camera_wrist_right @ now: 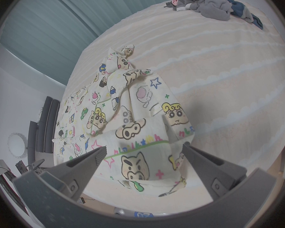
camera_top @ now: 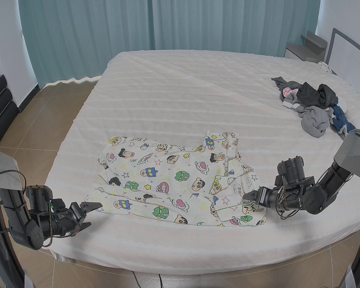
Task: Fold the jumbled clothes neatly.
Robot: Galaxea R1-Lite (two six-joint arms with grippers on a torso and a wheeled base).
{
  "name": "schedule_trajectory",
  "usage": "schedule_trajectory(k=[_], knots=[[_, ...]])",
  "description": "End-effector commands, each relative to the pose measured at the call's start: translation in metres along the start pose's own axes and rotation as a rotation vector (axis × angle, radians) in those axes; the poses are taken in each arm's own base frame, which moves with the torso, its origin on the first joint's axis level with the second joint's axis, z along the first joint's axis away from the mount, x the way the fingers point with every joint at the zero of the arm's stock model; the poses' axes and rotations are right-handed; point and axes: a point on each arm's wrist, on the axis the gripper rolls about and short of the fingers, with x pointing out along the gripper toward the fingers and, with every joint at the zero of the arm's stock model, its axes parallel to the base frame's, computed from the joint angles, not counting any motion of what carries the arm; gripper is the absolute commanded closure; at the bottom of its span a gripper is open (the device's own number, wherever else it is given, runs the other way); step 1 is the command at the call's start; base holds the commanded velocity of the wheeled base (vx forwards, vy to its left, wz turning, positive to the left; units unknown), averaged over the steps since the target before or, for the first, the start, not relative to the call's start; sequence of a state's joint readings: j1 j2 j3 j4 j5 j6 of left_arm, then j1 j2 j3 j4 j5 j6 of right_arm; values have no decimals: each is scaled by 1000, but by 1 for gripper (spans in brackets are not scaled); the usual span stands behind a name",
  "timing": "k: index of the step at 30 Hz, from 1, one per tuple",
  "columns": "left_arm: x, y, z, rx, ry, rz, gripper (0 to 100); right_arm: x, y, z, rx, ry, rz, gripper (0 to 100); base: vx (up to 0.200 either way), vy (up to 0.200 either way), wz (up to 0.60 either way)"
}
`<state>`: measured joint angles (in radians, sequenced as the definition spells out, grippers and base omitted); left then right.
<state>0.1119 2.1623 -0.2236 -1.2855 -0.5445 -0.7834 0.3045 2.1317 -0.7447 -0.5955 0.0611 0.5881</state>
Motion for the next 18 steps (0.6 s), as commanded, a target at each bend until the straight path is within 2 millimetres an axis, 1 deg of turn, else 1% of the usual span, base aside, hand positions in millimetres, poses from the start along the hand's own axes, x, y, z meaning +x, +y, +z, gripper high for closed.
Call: schedule_trajectory(k=[1,13,18], knots=[[0,1,0,-2,2,2,0,4,8,2,-8,-8,20,100,0,0,0],[0,0,0,-1,1,1,0,3,5,-3,-9,13,4,100,0,0,0],[0,0,0,-1,1,1,0,-5,7,-2,-13,1,3,100,0,0,0]])
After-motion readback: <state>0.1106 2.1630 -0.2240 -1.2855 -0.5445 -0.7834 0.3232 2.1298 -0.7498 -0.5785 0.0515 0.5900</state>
